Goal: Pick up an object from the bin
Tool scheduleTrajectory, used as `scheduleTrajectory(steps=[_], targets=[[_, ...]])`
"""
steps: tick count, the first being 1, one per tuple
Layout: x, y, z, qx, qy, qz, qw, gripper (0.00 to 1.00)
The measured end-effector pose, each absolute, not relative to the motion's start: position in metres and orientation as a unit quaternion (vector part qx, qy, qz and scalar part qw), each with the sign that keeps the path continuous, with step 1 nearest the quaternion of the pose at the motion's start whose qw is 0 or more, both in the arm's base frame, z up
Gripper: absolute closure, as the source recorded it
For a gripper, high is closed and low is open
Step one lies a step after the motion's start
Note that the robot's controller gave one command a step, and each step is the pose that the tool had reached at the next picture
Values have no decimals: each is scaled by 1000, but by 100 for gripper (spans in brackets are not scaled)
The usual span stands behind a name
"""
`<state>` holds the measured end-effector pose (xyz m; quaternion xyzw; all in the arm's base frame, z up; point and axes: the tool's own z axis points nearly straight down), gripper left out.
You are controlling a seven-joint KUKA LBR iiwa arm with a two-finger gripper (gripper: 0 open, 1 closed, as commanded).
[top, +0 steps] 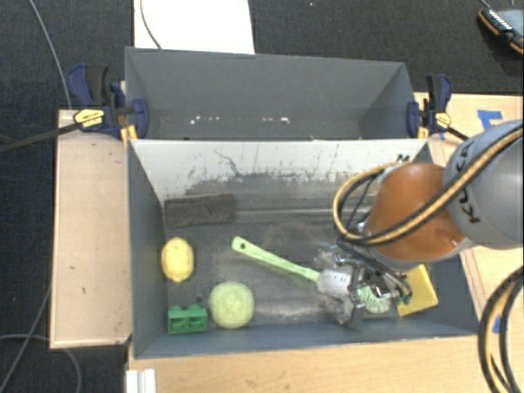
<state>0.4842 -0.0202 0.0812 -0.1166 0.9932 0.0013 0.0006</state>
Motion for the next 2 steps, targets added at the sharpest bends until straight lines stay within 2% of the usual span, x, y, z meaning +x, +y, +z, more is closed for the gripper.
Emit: scheduleTrajectory(steps=[1,2], targets=[[507,-97,70,-103,995,-3,4,0],[488,-56,76,-110,994,3,3,100]])
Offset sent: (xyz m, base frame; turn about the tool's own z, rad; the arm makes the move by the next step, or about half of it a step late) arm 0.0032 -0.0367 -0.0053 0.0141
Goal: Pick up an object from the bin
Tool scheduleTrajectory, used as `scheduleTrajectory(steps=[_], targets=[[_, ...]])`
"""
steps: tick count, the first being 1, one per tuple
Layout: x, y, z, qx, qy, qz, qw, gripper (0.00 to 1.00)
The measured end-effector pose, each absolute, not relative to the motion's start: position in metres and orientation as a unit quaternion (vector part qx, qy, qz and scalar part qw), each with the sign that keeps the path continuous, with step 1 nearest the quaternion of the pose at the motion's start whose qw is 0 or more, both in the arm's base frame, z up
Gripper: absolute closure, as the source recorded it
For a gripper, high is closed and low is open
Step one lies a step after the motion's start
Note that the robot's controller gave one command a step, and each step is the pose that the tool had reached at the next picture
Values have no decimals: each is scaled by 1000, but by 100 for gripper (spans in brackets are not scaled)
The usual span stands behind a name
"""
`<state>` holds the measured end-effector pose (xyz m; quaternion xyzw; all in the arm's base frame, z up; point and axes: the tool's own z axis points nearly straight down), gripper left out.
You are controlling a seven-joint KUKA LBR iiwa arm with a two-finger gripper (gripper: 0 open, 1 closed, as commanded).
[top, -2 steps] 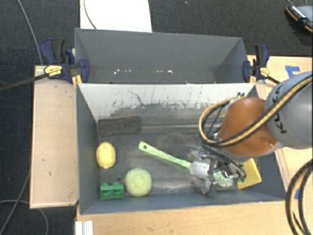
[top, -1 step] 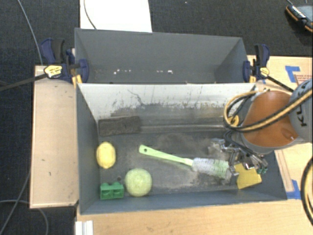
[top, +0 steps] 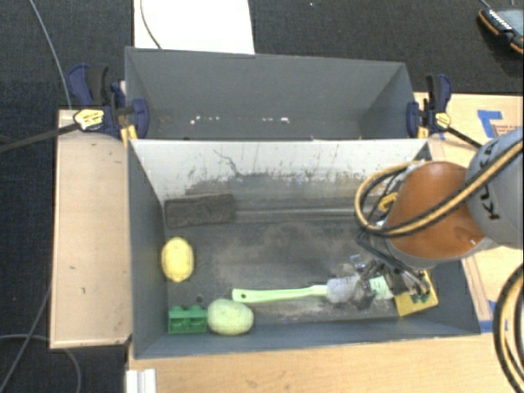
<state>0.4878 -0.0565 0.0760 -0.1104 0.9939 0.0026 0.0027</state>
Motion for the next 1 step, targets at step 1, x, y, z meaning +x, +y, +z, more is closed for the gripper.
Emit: scheduleTrajectory(steps=[1], targets=[[488,-56,76,-111,994,3,3,100]])
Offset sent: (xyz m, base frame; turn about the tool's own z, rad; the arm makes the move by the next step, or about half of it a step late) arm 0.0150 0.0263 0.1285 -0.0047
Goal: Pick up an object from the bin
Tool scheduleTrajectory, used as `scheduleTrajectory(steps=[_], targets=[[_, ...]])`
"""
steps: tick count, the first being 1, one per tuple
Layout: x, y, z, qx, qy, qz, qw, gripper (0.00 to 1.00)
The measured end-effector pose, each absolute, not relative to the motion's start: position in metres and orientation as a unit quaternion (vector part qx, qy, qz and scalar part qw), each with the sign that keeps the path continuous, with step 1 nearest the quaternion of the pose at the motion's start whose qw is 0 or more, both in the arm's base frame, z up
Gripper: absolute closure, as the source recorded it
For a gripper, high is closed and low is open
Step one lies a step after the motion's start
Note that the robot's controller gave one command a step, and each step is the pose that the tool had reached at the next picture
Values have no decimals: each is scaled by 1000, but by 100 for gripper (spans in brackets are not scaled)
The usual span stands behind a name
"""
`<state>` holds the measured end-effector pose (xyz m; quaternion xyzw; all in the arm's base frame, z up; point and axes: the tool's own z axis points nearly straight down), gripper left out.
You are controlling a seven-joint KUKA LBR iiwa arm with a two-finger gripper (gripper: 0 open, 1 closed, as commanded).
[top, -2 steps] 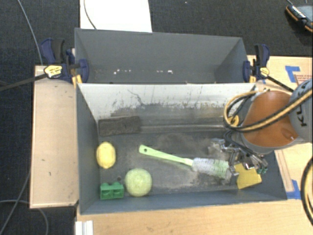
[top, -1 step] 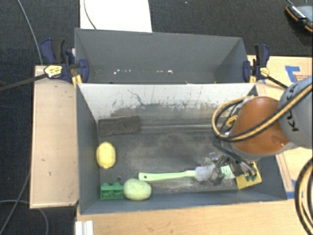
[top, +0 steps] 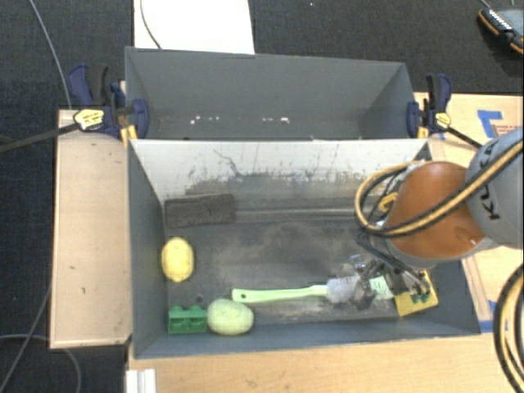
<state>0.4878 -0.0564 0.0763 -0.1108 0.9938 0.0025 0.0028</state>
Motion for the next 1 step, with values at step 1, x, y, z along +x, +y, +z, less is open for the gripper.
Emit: scheduleTrajectory(steps=[1], targets=[[502,-32,199,-114,993,3,2,100]])
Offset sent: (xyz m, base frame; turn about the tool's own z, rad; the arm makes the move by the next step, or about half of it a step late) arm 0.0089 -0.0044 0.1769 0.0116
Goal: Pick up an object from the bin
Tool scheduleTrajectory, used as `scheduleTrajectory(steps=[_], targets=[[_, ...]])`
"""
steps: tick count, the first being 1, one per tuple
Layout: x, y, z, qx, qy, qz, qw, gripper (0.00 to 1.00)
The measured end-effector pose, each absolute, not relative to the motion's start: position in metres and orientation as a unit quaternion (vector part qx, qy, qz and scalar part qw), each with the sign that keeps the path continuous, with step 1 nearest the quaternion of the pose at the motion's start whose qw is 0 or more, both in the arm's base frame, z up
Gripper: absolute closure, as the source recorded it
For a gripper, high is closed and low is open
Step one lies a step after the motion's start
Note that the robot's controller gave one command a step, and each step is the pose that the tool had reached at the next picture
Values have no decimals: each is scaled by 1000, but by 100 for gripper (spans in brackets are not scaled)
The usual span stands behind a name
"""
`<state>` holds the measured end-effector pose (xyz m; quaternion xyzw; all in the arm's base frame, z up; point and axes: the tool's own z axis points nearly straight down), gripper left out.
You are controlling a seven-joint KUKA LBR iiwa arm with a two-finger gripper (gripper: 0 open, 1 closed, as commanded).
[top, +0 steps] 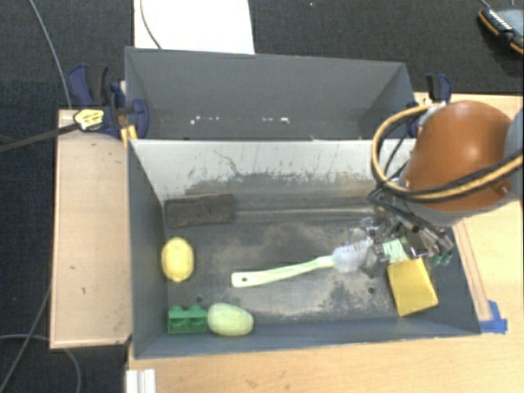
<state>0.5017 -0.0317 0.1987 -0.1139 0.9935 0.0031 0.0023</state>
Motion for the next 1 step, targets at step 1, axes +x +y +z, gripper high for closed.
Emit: scheduleTrajectory(steps=[1], targets=[[499,-46,232,-109,994,4,0,100]])
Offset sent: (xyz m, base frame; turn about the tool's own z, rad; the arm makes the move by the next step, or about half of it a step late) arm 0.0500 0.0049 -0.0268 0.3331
